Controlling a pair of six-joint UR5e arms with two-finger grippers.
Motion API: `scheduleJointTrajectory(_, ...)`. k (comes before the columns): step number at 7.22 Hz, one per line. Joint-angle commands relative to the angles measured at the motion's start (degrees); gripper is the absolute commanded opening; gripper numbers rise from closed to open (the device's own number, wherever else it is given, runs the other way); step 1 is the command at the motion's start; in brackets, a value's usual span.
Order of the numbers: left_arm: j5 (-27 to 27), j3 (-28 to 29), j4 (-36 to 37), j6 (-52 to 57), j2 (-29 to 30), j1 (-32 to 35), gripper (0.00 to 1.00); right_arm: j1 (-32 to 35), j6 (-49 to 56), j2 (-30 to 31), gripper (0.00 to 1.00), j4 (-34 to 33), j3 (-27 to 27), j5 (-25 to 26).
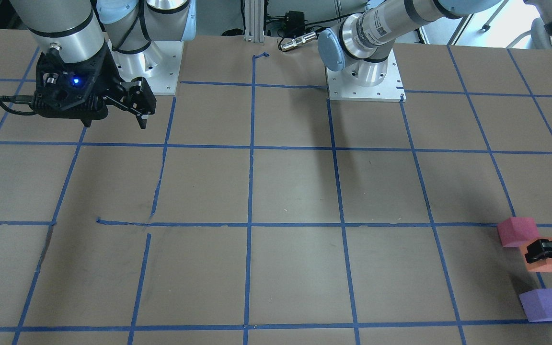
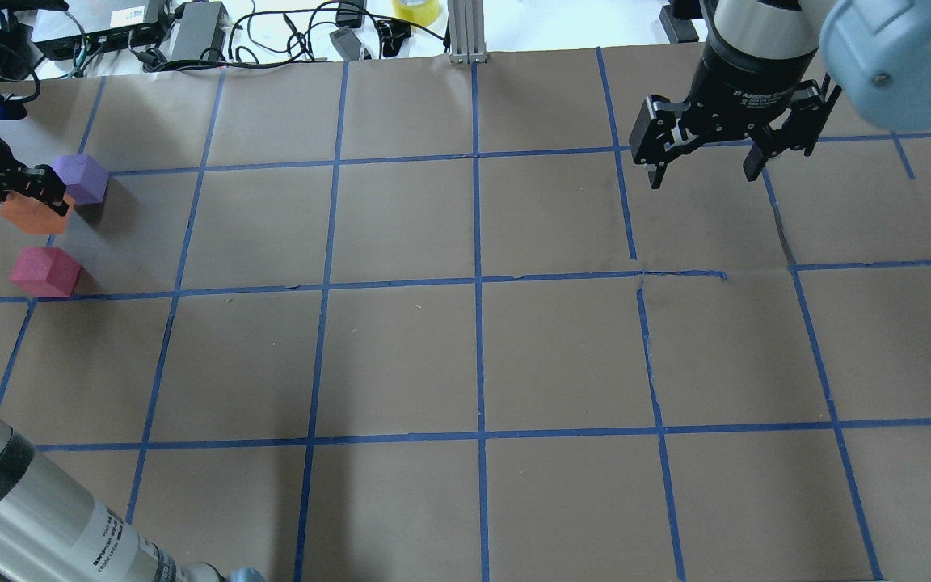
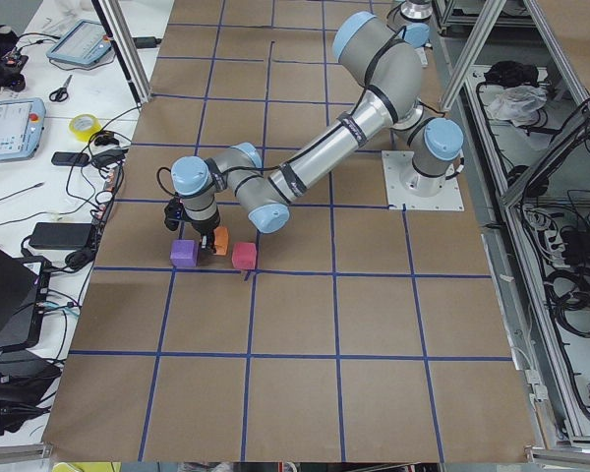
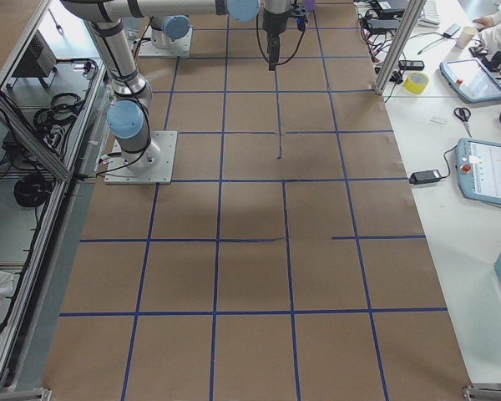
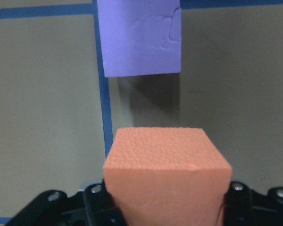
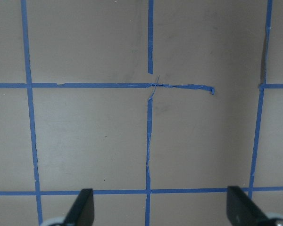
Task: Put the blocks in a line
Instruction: 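Carry the orange cube with the left gripper between the purple and pink cubes, then lower the orange cube into the gap and adjust it against the purple cube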
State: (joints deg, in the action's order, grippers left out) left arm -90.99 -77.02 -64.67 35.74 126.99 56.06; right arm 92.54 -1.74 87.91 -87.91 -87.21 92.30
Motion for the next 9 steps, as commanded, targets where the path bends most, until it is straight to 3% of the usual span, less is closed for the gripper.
scheduleJointTrajectory(1, -0.2, 0.1, 0.5, -0.1, 1.2, -0.1, 0.0, 0.2, -0.3, 0.1, 1.0, -0.1, -0.1, -0.1)
scheduleJointTrajectory(9, -0.6, 0.2, 3.4, -0.1, 4.9, -0.1, 0.0, 0.1, 0.0, 0.2, 1.0, -0.5, 0.2, -0.1)
